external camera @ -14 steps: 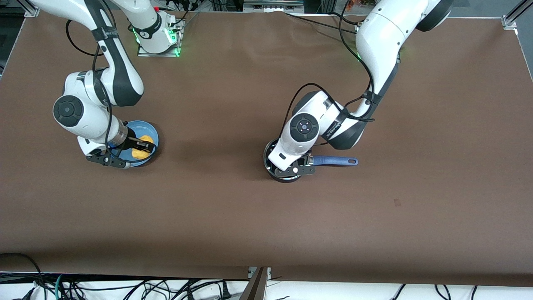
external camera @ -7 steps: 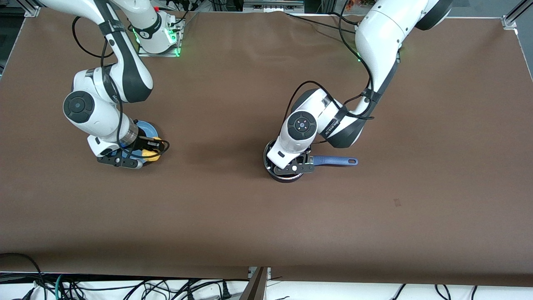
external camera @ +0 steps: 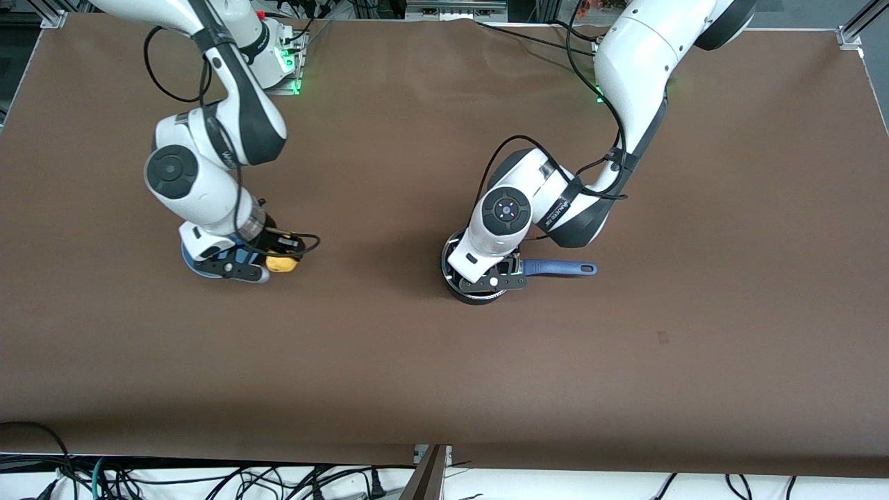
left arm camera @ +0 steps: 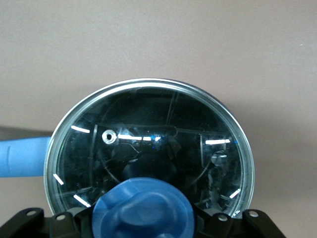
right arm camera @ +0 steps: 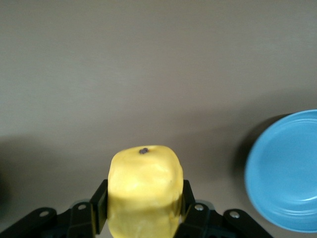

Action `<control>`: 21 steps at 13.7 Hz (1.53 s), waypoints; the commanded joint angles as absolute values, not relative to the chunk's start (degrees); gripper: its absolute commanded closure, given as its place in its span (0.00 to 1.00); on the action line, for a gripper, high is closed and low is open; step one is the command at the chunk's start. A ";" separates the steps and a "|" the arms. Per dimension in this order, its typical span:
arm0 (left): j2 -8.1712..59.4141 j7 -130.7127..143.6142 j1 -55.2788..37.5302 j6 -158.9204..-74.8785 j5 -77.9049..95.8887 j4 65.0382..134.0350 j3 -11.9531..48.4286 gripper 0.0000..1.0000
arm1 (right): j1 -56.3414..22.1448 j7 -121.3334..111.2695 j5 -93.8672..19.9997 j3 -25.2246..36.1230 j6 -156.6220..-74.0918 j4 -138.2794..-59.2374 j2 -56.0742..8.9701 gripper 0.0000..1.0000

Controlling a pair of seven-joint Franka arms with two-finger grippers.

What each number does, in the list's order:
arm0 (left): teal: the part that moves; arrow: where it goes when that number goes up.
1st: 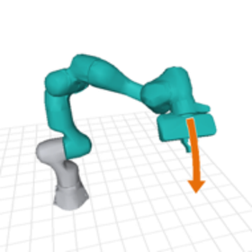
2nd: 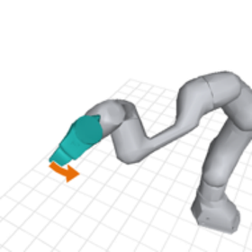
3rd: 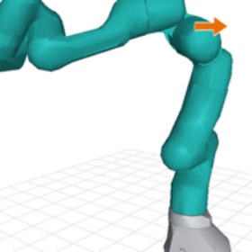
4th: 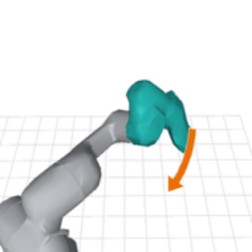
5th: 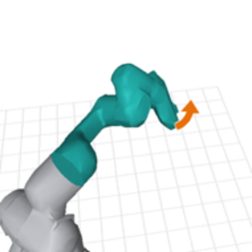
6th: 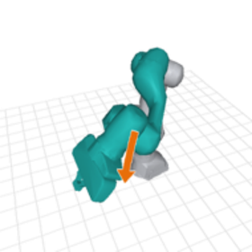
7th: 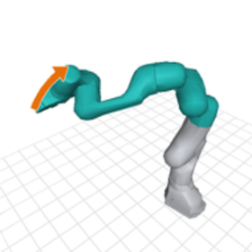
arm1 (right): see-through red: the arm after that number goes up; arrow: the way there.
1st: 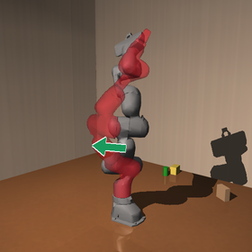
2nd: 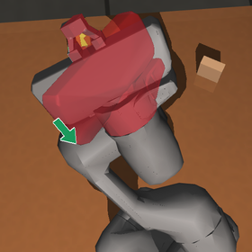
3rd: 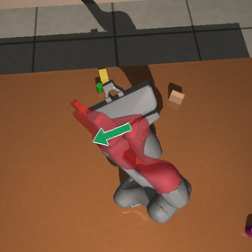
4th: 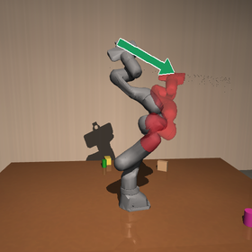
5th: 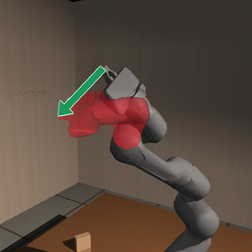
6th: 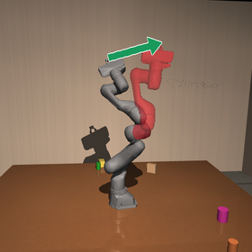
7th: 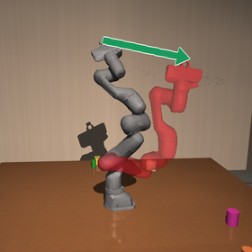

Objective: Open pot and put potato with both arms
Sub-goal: 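Lift the lid aside with the left gripper while the right gripper carries the potato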

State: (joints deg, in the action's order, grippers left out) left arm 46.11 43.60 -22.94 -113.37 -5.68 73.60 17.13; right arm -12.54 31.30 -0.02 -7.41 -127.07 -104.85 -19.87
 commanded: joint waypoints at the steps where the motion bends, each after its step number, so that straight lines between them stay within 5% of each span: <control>1: 42.99 42.37 -21.54 -109.09 -6.42 73.21 17.05 0.94 | -15.37 36.11 -0.79 -7.29 -125.95 -99.24 -23.28 0.61; 8: 34.20 23.24 -10.92 -96.34 -5.89 73.91 17.14 1.00 | -24.50 51.47 -5.10 -7.21 -126.56 -89.76 -29.87 0.61; 12: 24.73 11.19 -1.51 -96.85 -6.50 86.36 17.14 1.00 | -31.89 58.44 -4.48 -7.12 -128.31 -80.88 -37.16 0.61; 17: 11.79 -3.05 9.03 -110.18 -6.50 107.54 17.05 1.00 | -37.52 58.45 -4.39 -7.03 -140.34 -78.31 -43.93 0.61; 21: 12.56 -7.64 13.97 -123.97 -6.59 117.31 16.96 1.00 | -39.20 58.36 -4.31 -6.94 -144.49 -77.00 -47.45 0.61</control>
State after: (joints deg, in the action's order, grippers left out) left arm 14.12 -5.56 12.44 -117.26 -5.83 110.92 16.38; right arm -38.47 58.07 -4.38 -7.48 -144.23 -80.20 -45.38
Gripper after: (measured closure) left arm 0.568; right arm 0.405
